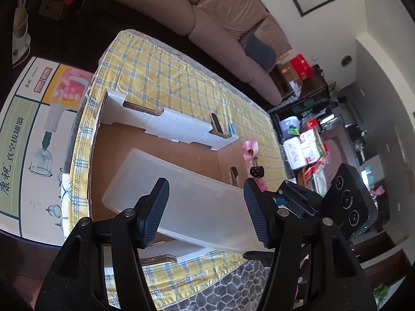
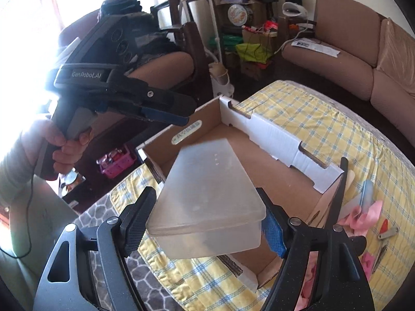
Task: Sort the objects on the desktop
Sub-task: 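Lift the clear container with the right tool and carry it over the cardboard box, then lower the clear container into the cardboard box and open the right tool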
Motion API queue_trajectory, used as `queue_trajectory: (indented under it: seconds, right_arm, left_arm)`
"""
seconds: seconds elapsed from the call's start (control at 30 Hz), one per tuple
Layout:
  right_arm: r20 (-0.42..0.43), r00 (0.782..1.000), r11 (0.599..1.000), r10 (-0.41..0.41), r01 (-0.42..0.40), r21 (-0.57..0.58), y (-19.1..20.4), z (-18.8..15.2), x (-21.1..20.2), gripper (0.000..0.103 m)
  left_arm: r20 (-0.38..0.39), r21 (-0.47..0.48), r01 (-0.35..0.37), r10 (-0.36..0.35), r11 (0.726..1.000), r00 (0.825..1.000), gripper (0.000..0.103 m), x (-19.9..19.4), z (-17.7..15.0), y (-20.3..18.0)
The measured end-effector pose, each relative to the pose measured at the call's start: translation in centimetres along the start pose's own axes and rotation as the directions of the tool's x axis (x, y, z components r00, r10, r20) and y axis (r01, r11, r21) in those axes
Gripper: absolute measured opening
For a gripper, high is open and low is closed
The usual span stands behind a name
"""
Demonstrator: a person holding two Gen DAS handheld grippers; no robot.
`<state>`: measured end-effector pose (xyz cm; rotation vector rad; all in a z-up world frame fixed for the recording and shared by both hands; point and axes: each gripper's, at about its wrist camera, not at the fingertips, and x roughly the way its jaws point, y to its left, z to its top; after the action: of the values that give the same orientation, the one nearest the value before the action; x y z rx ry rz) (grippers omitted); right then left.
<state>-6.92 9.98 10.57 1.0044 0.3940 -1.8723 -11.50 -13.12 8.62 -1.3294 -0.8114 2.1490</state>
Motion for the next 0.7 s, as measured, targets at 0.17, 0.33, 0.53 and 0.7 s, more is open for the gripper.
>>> queue_trajectory:
  seconds: [0.17, 0.33, 0.53, 0.7]
  right_arm:
    - [-0.134, 0.991, 0.997, 0.013, -0.024, -0.079, -1.0, 1.2, 2.8, 0.078]
    - [-0.307, 0.951, 0.994, 0.033, -0.064, -0.092, -2.8, 1.7, 5.4, 0.08]
    - [-0.307, 0.95, 0.993, -0.059, 0.024, -0.115, -2.9, 1.1, 6.1, 0.088]
    - [-0.157, 0.981, 0.992, -0.114, 0.104, -0.07, -2.4, 2.4, 5.6, 0.089]
  left_arm:
    - [0.024, -0.092, 0.031, -0.029, 0.995, 0.999, 0.059, -0.4, 0.4, 1.9]
    - [0.071, -0.136, 0.045, -0.035, 0.99, 0.997, 0.065, -1.6, 1.0, 3.1]
    - [0.024, -0.142, 0.016, -0.012, 0.99, 1.0, 0.065, -0.3, 1.1, 3.4]
    - [0.034, -0.145, 0.026, -0.021, 0.989, 0.999, 0.066, -0.5, 0.9, 3.1]
